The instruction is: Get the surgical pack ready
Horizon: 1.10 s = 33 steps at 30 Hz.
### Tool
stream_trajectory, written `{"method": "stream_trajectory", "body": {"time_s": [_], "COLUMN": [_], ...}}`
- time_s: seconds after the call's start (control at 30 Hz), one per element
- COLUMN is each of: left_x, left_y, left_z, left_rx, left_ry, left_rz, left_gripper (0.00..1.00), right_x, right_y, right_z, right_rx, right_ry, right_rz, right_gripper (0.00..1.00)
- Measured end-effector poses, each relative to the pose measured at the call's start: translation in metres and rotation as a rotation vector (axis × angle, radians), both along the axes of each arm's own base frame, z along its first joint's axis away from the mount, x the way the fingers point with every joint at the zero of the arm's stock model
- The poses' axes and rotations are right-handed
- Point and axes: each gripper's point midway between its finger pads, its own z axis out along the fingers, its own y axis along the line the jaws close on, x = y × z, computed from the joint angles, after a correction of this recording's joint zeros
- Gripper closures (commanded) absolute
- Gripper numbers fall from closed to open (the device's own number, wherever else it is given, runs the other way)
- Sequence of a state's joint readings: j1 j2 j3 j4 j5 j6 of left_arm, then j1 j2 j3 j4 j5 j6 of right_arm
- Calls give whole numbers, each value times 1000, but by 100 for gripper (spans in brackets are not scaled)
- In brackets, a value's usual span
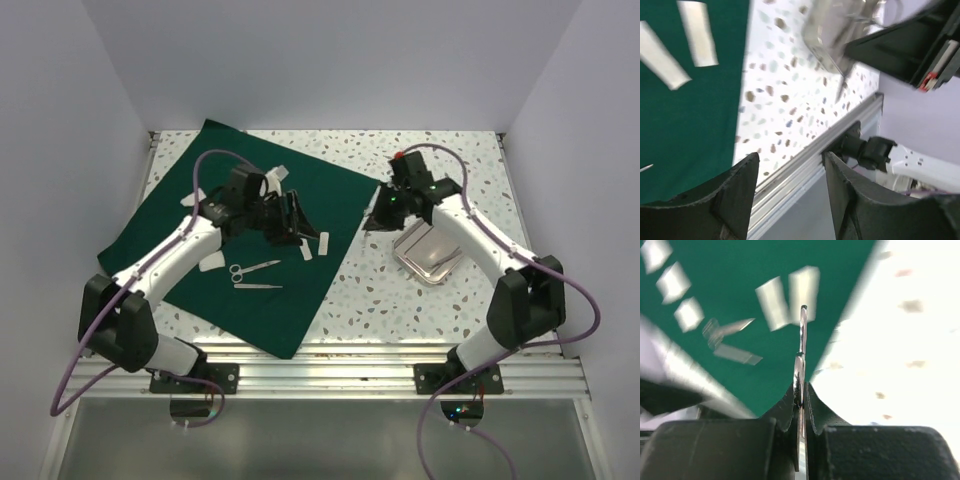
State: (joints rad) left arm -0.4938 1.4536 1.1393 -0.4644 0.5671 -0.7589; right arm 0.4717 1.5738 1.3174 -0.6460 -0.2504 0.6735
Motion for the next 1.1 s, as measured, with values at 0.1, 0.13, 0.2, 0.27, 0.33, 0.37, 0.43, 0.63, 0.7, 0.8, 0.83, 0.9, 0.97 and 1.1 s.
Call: {"method": "stream_trajectory", "body": {"time_s": [0.1, 0.13, 0.2, 0.27, 0.33, 0.37, 0.43, 0.63, 0.7, 0.8, 0.83, 0.9, 0.97, 1.1], "left_x": [15, 17, 19, 16, 10, 9, 5, -2, -5, -8, -8, -8, -7, -6], "left_y": [34, 46, 64, 74, 80, 84, 90, 110, 117, 126, 129, 134, 138, 145], "left_z": [-5, -9, -20, -31, -40, -44, -54, -78, -82, -83, -83, -85, -88, -97], "left_rx": [41, 58, 100, 143, 186, 207, 255, 398, 440, 489, 505, 525, 535, 535], "left_ry": [25, 42, 81, 122, 163, 182, 219, 321, 347, 378, 385, 407, 437, 534], "left_rz": [132, 173, 240, 276, 303, 318, 343, 401, 434, 485, 500, 530, 564, 661], "left_gripper": [45, 45, 45, 44, 44, 43, 43, 41, 41, 40, 40, 40, 40, 41], "right_x": [24, 30, 35, 31, 23, 19, 9, 0, -2, -4, -4, -2, 3, 10], "right_y": [-76, -105, -158, -200, -223, -229, -242, -264, -265, -264, -264, -263, -262, -253], "right_z": [-15, -19, -26, -33, -43, -48, -62, -103, -113, -121, -121, -119, -115, -94], "right_rx": [-130, -178, -275, -368, -444, -468, -515, -606, -622, -628, -627, -626, -619, -602], "right_ry": [27, 41, 64, 90, 118, 133, 179, 309, 342, 370, 370, 362, 347, 286], "right_rz": [-225, -307, -451, -560, -615, -625, -645, -670, -666, -654, -651, -640, -625, -560], "right_gripper": [100, 100, 100, 100, 100, 100, 100, 88, 77, 67, 65, 60, 58, 55]}}
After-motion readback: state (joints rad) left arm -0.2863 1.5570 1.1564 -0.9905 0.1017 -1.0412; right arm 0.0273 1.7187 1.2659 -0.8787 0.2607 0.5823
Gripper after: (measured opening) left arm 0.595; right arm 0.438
